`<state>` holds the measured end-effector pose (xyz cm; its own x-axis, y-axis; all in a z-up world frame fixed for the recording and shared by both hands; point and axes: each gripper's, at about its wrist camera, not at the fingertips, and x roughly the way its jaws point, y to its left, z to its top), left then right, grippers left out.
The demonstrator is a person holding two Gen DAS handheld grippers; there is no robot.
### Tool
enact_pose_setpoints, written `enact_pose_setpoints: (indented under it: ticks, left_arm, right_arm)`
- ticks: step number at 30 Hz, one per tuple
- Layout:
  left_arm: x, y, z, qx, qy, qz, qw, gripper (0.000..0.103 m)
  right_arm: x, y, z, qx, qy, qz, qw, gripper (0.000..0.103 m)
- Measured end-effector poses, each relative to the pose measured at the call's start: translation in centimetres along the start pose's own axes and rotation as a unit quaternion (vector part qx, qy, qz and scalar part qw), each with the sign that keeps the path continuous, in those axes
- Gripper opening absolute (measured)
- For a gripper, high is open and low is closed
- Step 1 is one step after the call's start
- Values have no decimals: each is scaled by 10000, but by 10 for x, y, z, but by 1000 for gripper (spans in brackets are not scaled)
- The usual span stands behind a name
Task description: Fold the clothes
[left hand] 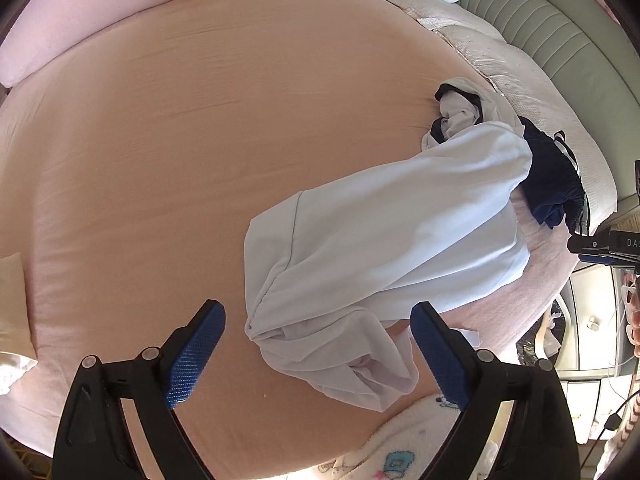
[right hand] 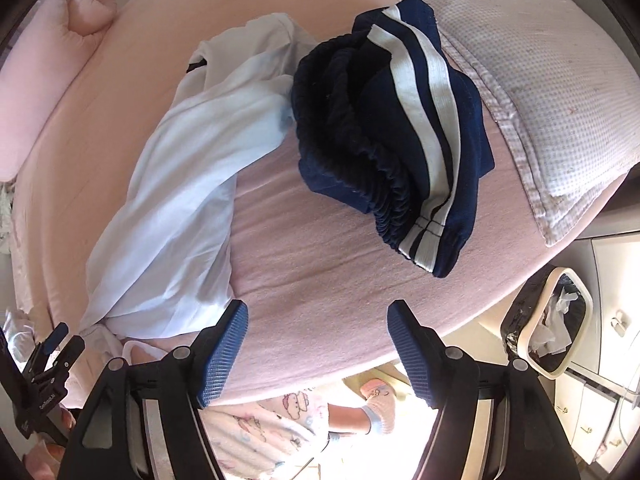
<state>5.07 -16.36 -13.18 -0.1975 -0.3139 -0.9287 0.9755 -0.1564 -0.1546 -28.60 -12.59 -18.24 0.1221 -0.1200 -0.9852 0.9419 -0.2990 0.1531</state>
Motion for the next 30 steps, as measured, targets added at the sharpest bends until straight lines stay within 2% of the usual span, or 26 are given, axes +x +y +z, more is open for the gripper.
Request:
enact_pose_setpoints:
  ticks: [2, 3, 7, 9, 12, 16, 21, 24, 30]
  left_arm:
    - [-4, 10, -14, 44, -48, 77, 9999, 95]
    - [0, 30, -12, 12, -76, 90, 9999, 95]
    - [4, 24, -28, -278, -114, -31, 9995, 95]
    - [-10, 32, -36, -427, -78, -115, 9990, 95]
    - [5, 44, -12, -583, 10, -180, 9981, 95]
    - [1, 55, -9, -572, 78, -196, 9981, 95]
    - [11, 36, -19, -434, 190, -144, 9988, 95]
    - [14, 26, -28, -329, 256, -115, 9991, 95]
    - [22, 17, -37, -248, 388, -63, 9989, 95]
  right_arm:
    - [-3, 11, -6, -92, -40, 80, 9999, 72]
    - [-4, 16, -9, -142, -62, 113, 9998, 72]
    - [-4, 31, -19, -150, -190, 275, 9993, 72]
    - [-1, 38, -24, -158, -222, 334, 9991, 72]
    - [9, 47, -31, -119, -106, 510, 9986, 72]
    - [27, 55, -41, -70, -8, 658, 9978, 72]
    - [50, 62, -54, -62, 145, 847, 9963, 72]
    - [60, 62, -62, 96, 220, 1084, 9938, 72]
    - [68, 55, -69, 461, 106, 1652, 9851, 72]
